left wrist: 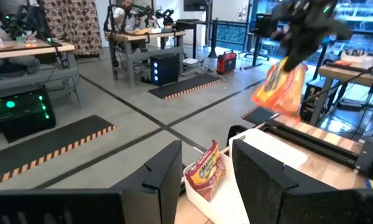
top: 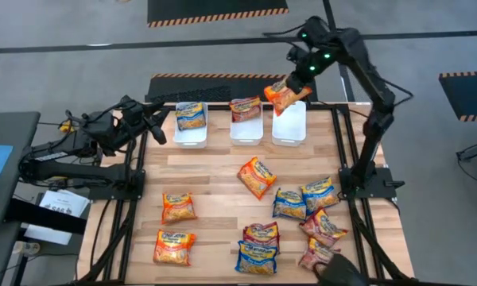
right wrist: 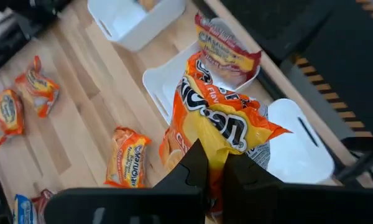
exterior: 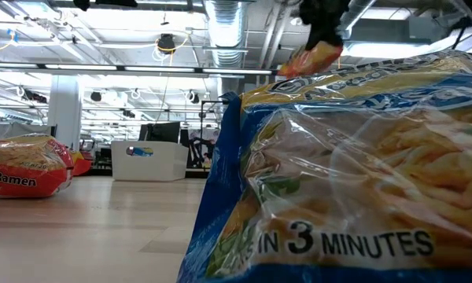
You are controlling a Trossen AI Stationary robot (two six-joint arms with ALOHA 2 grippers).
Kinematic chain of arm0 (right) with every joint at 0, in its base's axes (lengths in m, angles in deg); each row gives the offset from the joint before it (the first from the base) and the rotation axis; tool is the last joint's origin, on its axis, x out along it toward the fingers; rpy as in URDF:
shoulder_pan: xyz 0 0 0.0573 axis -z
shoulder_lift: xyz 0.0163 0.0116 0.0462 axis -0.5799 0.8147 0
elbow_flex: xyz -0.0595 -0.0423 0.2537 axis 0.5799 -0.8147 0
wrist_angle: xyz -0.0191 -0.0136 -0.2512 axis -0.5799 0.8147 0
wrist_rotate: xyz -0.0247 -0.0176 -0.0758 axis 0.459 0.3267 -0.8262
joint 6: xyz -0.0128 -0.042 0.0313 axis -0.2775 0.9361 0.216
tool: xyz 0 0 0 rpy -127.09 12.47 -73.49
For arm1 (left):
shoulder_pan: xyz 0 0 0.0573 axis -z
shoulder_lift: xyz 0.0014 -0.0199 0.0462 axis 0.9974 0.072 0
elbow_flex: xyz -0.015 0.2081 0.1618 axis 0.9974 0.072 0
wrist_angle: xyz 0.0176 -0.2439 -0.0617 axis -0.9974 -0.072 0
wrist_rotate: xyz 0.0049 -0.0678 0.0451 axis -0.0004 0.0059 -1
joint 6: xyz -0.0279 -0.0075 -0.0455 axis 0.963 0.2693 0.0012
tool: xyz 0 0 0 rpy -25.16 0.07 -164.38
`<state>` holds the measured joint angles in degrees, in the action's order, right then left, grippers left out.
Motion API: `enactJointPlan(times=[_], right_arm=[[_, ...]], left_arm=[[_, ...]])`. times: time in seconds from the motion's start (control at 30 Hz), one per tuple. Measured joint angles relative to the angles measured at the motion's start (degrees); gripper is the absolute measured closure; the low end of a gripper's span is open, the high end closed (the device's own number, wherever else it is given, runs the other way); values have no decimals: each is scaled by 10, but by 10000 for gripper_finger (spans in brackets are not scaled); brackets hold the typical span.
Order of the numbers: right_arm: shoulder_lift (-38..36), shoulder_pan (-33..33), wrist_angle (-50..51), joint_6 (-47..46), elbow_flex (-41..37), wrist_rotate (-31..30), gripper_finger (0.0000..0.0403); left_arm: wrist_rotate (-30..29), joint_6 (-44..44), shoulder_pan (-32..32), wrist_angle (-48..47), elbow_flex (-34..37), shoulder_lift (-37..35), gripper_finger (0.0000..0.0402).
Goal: Sort Maruchan noodles
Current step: Put the orange noodle pack into the right white bin
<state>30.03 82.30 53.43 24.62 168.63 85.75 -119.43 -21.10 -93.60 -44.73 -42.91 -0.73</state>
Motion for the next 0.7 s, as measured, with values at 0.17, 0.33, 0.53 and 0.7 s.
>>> enactJointPlan(times=[0.17, 0.33, 0.53, 0.7], right_arm=[[-54, 0, 0, -19, 0, -43, 374], [-123, -15, -28, -41, -53, -89, 376], [-278, -18, -193, -85, -289, -107, 373], [-390, -17, -350, -124, -465, -107, 373]], left_arm=[[0, 1, 0, -3, 0, 0, 272], [0, 8, 0, -3, 0, 0, 272], [0, 17, 0, 3, 0, 0, 272], [0, 16, 0, 3, 0, 0, 272]])
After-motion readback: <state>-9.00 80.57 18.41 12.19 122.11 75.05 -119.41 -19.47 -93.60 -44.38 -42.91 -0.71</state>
